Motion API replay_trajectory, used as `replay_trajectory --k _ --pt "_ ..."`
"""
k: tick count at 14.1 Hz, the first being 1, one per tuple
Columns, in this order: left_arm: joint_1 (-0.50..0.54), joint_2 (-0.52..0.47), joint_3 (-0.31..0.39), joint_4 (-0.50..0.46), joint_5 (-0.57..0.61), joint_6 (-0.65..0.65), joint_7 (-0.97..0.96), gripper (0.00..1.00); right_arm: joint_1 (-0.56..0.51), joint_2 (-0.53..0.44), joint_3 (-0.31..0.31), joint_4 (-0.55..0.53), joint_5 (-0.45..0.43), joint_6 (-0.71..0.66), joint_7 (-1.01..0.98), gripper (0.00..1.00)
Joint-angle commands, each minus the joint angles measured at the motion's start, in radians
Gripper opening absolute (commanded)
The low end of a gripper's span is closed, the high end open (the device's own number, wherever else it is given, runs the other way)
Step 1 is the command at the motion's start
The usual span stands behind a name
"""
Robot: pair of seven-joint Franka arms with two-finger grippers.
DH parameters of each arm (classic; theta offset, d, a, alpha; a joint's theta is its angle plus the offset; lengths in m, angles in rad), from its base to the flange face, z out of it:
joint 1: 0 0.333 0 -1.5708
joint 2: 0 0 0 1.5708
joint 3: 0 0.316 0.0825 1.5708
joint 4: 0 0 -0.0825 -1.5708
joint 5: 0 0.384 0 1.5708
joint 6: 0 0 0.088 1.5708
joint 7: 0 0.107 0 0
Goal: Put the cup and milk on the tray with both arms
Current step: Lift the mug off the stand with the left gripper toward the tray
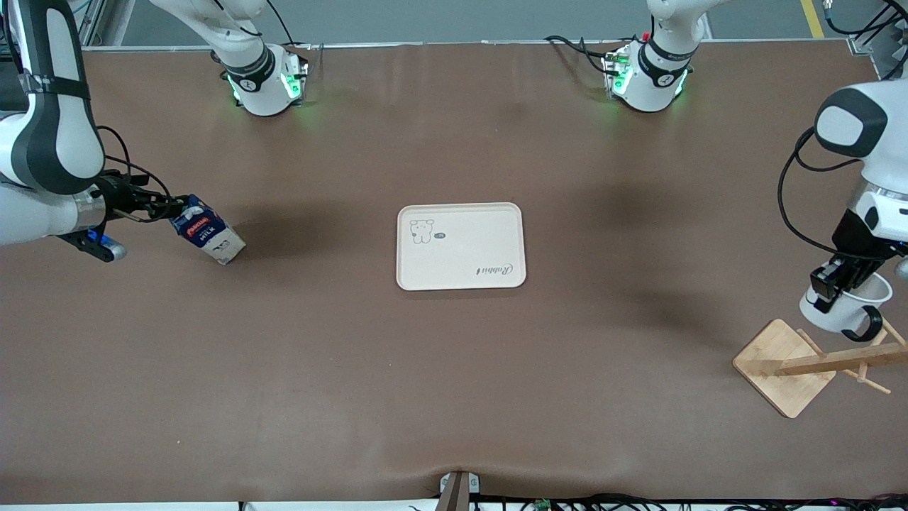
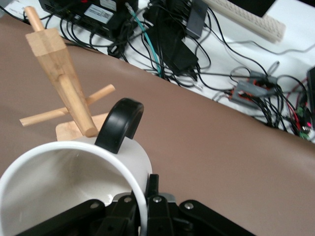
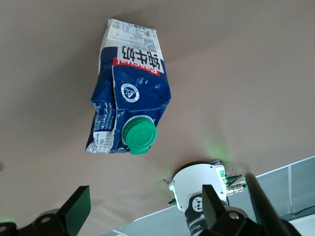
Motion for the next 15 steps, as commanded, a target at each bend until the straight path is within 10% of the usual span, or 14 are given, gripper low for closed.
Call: replay_trajectory --k 1,15 --pt "0.000 -0.071 -0.011 -0.016 -0.031 -0.094 0.007 0.00 -0.018 -0.062 0.010 -0.079 0.018 0.085 0.012 1.00" --pt "-0.011 0.005 -0.374 0.105 0.067 -0.394 -0.365 0.00 -0.002 -0.079 0.014 -0.236 0.019 0.305 0.026 1.00"
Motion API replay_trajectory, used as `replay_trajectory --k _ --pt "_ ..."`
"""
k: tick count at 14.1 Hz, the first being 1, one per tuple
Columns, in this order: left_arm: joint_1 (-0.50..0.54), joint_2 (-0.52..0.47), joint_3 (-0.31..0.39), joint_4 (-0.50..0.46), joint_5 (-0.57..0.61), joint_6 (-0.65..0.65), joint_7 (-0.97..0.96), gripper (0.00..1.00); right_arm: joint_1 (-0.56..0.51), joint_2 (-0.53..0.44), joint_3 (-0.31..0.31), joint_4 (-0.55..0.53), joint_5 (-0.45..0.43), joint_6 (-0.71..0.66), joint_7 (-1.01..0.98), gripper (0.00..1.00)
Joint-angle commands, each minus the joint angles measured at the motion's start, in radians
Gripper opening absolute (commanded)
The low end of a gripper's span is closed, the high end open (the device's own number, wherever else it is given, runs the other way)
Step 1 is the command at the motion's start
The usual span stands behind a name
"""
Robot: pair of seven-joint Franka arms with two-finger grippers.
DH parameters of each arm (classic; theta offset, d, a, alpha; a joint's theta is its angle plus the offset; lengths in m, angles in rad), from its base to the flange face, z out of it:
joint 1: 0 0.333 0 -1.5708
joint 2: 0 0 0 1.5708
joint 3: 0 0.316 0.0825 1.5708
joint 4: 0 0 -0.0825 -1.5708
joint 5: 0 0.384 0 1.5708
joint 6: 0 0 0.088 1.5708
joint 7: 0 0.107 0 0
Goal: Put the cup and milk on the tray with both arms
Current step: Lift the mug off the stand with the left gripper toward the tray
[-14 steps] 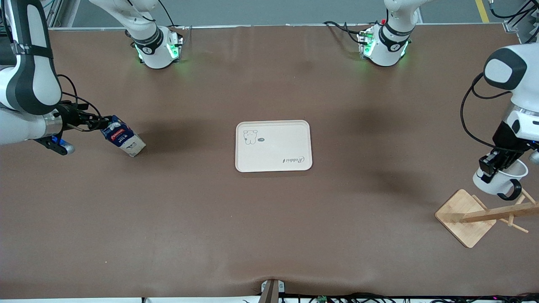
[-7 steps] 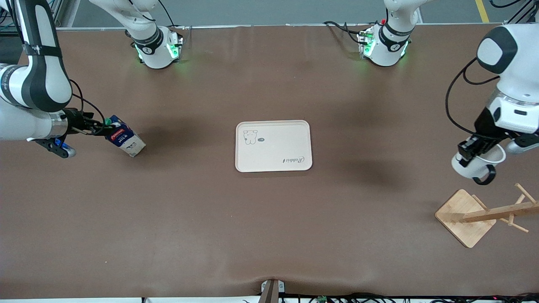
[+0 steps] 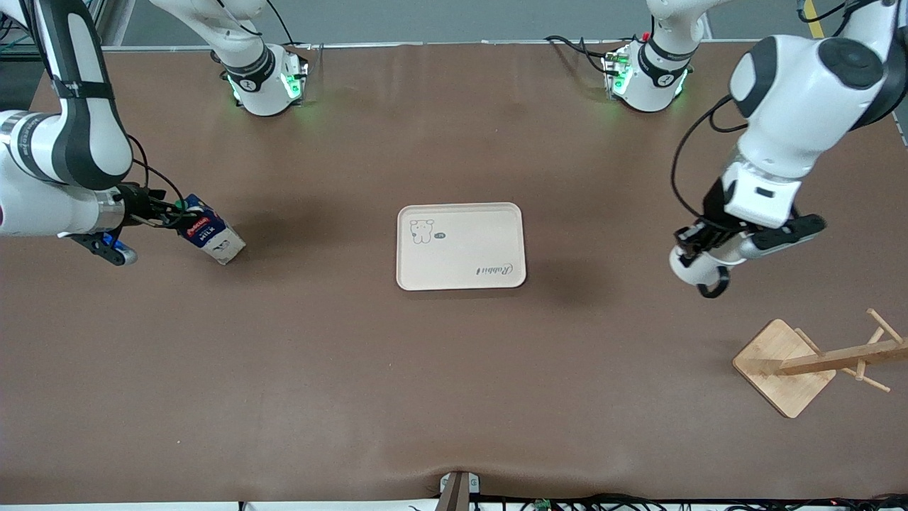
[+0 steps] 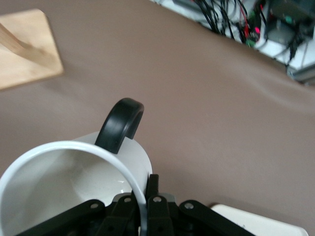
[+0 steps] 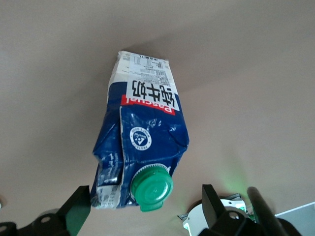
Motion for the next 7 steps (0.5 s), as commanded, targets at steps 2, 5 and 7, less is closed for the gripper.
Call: replay_trajectory --k 2,5,7 --pt "-0.007 0.086 -0.098 0.039 0.105 -0.020 -0.092 0.00 -0.001 -0.036 0.009 -0.085 0.011 0.077 0.019 1.00" --pt "-0.102 0.156 -0.108 0.081 0.176 -0.081 -0.208 0.00 -0.004 -0.029 0.009 -0.088 0.011 0.080 0.019 0.82" --pt "-0.185 0.230 -0.108 0.134 0.248 -0.124 -0.334 0.00 -0.005 -0.026 0.007 -0.086 0.011 0.081 0.019 0.67"
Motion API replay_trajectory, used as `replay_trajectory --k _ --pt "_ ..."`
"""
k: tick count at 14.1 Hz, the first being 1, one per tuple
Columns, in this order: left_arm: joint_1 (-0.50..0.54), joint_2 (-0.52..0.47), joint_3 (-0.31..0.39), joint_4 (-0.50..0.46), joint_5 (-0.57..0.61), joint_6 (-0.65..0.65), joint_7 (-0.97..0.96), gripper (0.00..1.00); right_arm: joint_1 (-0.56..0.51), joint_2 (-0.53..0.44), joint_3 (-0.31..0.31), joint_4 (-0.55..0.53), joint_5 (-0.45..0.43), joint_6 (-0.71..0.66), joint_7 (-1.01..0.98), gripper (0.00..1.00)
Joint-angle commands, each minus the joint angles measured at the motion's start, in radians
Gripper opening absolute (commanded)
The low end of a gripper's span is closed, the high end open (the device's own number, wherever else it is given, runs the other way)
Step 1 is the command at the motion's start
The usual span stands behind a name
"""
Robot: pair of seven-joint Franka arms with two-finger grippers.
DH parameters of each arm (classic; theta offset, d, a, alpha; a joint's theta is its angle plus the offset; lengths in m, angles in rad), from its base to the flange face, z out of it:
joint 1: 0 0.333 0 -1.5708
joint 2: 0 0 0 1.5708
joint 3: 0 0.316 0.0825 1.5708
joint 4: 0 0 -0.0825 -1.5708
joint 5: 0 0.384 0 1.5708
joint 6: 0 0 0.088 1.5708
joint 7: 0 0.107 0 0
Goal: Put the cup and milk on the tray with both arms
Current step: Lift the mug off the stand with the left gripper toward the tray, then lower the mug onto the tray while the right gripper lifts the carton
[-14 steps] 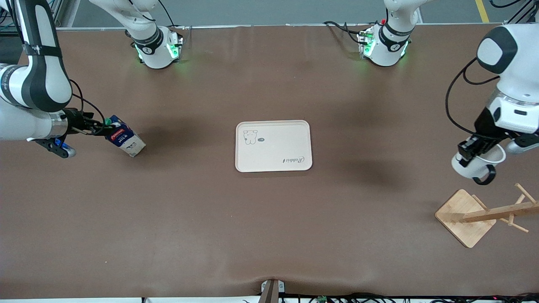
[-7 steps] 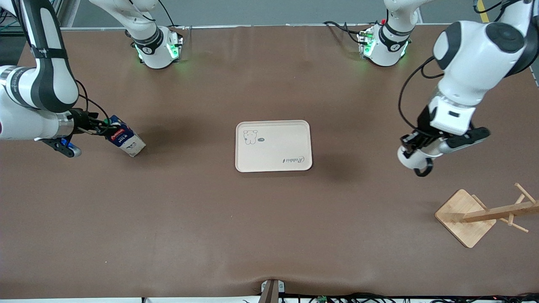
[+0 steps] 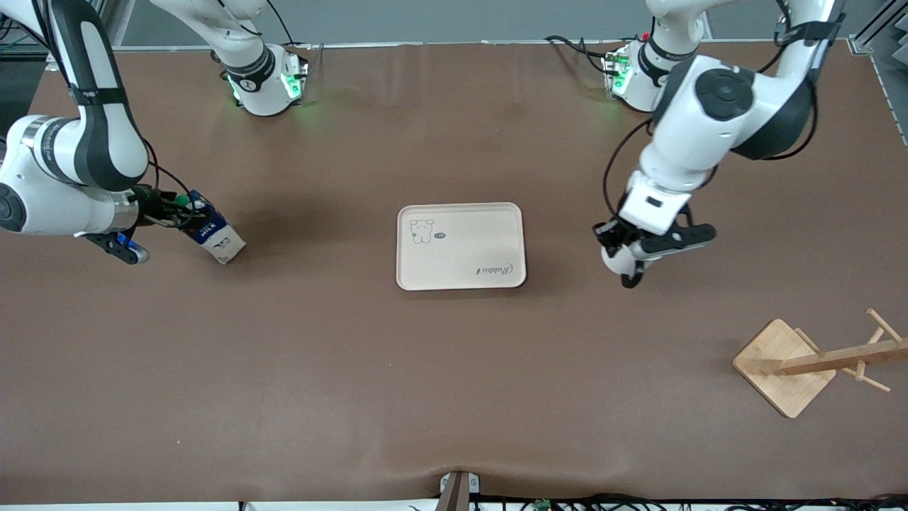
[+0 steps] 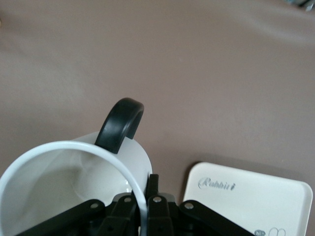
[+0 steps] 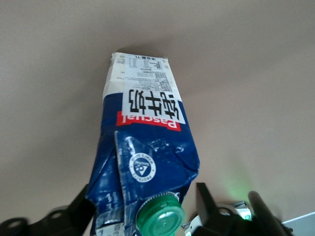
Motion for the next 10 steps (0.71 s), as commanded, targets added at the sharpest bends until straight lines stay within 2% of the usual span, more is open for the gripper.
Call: replay_trajectory --k 1,2,5,10 --pt "-0.091 0.134 -0.005 0.118 0.102 -0.076 -0.153 0.00 -0.008 -0.025 0.006 -0.026 0.010 0.014 0.018 0.57" --pt "-0.122 0.189 -0.005 0.150 0.111 -0.092 -0.187 0.00 -0.008 -0.025 0.006 -0.024 0.010 0.014 0.018 0.42" --pt "-0.219 0.326 0.006 0.218 0.155 -0.097 -0.296 0.00 -0.004 -0.017 0.007 -0.012 0.008 0.010 0.015 0.25" --pt "-0.338 0.441 0.018 0.251 0.232 -0.097 -0.451 0.00 0.016 -0.014 0.007 0.088 0.008 -0.113 -0.024 0.24"
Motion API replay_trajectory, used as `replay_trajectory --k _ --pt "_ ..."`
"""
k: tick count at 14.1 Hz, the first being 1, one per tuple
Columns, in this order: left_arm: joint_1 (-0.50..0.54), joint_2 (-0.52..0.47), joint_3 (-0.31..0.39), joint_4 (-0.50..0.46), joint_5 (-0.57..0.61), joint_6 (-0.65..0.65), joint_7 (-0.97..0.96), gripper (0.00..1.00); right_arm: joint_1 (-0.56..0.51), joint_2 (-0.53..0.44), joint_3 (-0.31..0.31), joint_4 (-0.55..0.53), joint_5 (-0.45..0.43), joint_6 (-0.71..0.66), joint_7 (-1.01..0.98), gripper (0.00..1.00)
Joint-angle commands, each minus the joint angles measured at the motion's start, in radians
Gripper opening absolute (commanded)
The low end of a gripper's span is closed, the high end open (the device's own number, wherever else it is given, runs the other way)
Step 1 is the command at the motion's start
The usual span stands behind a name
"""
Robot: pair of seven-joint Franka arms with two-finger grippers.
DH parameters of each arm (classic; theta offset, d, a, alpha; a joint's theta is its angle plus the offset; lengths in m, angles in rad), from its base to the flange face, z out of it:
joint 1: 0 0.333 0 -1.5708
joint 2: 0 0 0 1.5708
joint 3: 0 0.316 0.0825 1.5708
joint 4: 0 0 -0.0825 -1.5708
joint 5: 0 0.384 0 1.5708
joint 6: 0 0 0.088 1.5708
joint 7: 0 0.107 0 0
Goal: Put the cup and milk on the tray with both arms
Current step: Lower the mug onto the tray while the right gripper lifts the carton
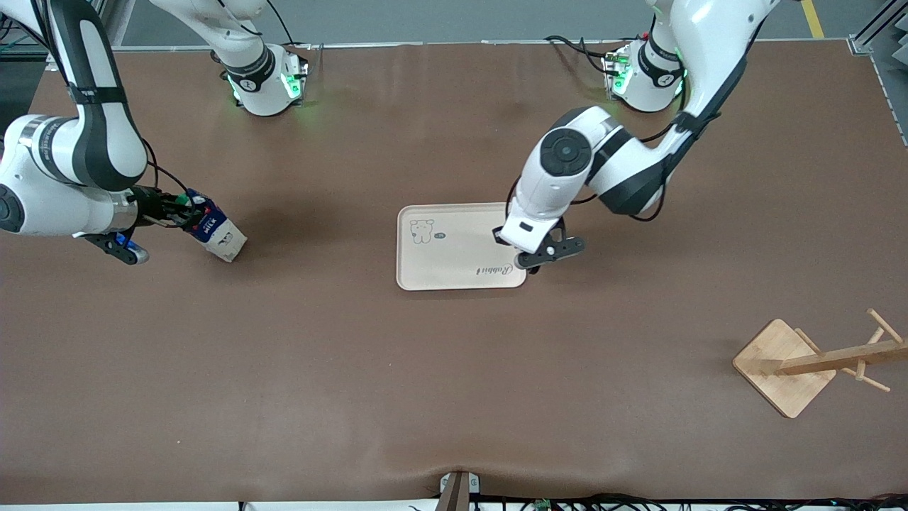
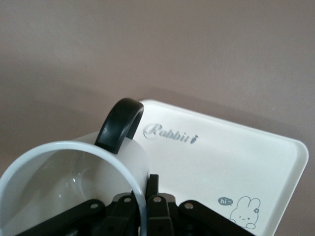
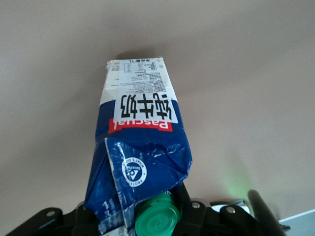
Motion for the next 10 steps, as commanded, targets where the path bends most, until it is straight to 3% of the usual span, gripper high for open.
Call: replay_trajectory --k 1,2,5,8,10 --pt "-0.082 0.056 0.026 0.047 0.065 -0.031 -0.101 0.00 0.012 -0.011 0.004 0.069 0.008 -0.085 -0.027 0.11" --pt "-0.115 0.071 0.042 0.047 0.082 -0.031 -0.132 0.00 0.018 -0.011 0.006 0.093 0.008 -0.113 -0.036 0.00" --pt "-0.207 0.093 0.097 0.043 0.151 -0.025 -0.268 0.00 0.050 0.012 0.004 0.167 0.002 -0.205 -0.038 0.00" --pt "-0.218 0.111 0.102 0.026 0.243 -0.015 -0.406 0.00 0.082 0.011 0.006 0.207 0.001 -0.250 -0.042 0.00" --pt "-0.226 0.119 0.103 0.003 0.257 0.058 -0.477 0.00 0.124 0.012 0.007 0.247 0.007 -0.293 -0.080 0.00"
